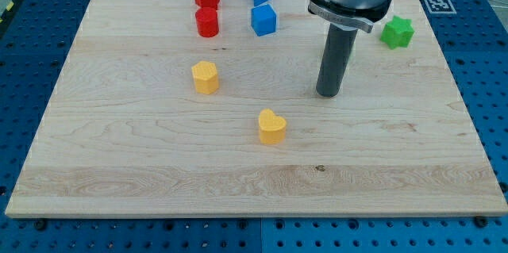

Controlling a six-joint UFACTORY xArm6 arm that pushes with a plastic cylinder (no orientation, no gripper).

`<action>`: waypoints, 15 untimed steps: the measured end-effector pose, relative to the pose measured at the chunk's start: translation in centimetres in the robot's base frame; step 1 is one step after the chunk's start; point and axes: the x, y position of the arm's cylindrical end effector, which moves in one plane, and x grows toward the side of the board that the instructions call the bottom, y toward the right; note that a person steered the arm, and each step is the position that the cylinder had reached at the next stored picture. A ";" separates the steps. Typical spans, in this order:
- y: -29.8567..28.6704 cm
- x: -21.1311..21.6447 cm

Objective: Move the green circle below the blue cube

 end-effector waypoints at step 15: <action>7.4 -17.6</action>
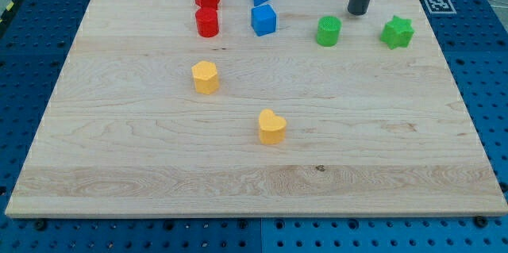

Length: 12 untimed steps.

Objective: Move the green circle below the blue cube

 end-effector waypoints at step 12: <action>-5.3 8.6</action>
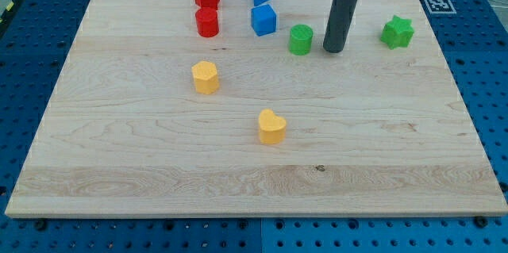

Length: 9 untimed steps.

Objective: Move the green circle below the blue cube

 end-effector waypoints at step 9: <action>-6.8 -0.5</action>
